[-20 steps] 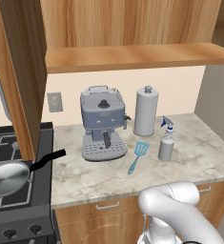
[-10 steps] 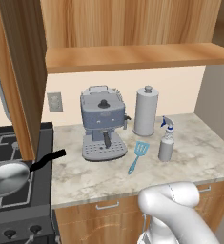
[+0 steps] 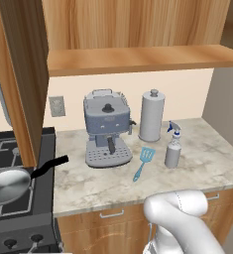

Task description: Pick the pan from the cabinet and place it on the stove. Then turn on the stove burner for the pan.

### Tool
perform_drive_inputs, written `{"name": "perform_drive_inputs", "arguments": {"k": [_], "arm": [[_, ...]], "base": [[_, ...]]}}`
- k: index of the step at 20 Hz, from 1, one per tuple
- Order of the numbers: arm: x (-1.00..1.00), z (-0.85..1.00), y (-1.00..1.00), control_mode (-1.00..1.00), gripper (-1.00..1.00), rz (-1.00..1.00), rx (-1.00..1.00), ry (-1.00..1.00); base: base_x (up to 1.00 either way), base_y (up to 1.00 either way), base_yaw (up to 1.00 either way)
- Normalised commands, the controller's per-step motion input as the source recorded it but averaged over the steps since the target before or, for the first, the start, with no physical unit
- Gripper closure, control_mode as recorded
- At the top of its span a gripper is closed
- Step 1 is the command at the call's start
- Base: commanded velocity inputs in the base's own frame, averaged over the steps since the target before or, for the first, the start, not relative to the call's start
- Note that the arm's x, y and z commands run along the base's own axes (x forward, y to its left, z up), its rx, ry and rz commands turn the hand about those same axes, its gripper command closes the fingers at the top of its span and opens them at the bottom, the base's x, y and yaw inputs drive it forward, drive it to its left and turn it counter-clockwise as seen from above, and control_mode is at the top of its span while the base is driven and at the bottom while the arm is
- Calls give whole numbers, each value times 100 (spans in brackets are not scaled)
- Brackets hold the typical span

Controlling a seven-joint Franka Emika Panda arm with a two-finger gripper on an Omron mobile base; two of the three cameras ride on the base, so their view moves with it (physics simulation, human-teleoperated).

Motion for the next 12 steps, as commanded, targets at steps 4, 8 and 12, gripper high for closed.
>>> {"name": "perform_drive_inputs", "arguments": {"k": [4, 8, 12], "arm": [[12, -18, 7, -100, -100, 1, -6, -3], [7, -25, 18, -100, -100, 2, -6, -1], [7, -26, 28, -100, -100, 2, -6, 0]], "base": [[0, 0, 0], [0, 0, 0], [0, 0, 0]]}}
